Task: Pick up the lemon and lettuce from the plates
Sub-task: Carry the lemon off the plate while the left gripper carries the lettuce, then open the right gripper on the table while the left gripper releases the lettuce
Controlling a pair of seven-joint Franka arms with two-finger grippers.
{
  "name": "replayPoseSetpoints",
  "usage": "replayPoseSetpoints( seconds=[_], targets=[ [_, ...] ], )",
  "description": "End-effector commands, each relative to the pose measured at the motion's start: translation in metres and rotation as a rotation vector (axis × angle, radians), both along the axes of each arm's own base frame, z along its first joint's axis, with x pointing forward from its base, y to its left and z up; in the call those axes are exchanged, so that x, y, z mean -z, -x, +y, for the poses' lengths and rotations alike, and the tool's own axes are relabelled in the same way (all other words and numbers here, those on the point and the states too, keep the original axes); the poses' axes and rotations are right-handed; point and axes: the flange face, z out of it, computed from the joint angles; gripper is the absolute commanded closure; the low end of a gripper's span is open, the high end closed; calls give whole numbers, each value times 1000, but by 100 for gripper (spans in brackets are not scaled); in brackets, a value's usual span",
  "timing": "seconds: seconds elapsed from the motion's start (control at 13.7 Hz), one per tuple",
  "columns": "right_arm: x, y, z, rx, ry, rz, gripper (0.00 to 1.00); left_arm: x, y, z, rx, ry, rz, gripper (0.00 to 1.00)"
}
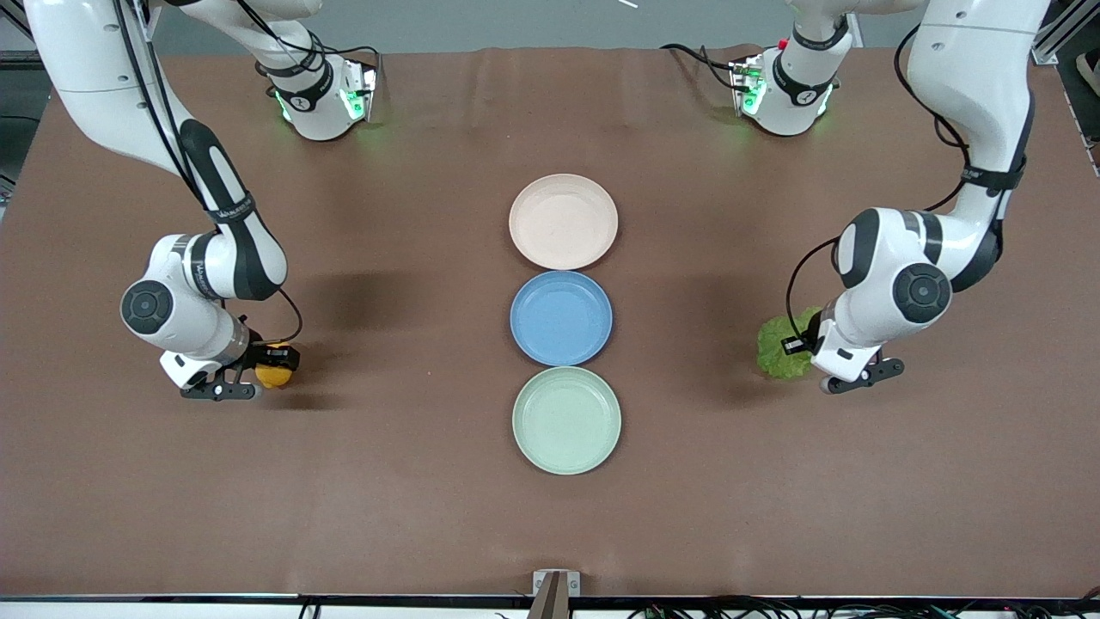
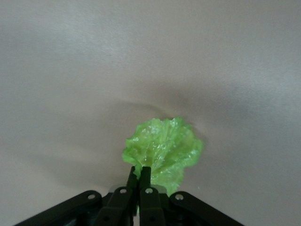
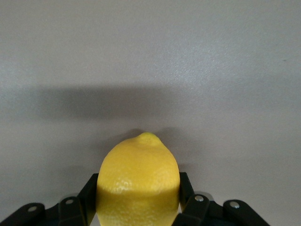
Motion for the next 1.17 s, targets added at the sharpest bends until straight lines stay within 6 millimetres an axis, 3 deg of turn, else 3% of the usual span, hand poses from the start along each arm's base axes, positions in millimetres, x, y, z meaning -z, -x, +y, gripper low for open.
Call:
replayPoseSetpoints(
  seconds=[0.0,0.15,0.22,0.29,0.36,0.44,0.58,0.8,0.95,1.09],
  targets=[
    [4,2,-14,-26,-21,16,92,23,1,7,27,10,-34,96],
    [6,3,-15,-41,-21,21,87,40,1,10,25,16,-62,95],
    [6,3,-15,-39,-22,24,73,43,2,10,25,16,-63,93],
    [6,3,-14,-41,-22,28,25,41,2,9,26,16,-65,77],
    [1,1,-14,-41,-23,25,0,33,0,8,25,17,-72,33],
    [-8,0,-11,-41,-24,41,0,19,-2,7,30,16,-83,17],
    [-59,-19,-10,-37,-27,73,0,-18,-5,7,41,7,-49,11],
    [-150,-32,-9,13,-31,169,0,-81,3,11,85,-7,10,11],
    [-209,-30,-8,37,-28,189,0,-134,15,19,131,-13,23,11],
    [-255,-26,-7,33,-28,203,0,-190,30,21,141,-19,-9,11]
  ],
)
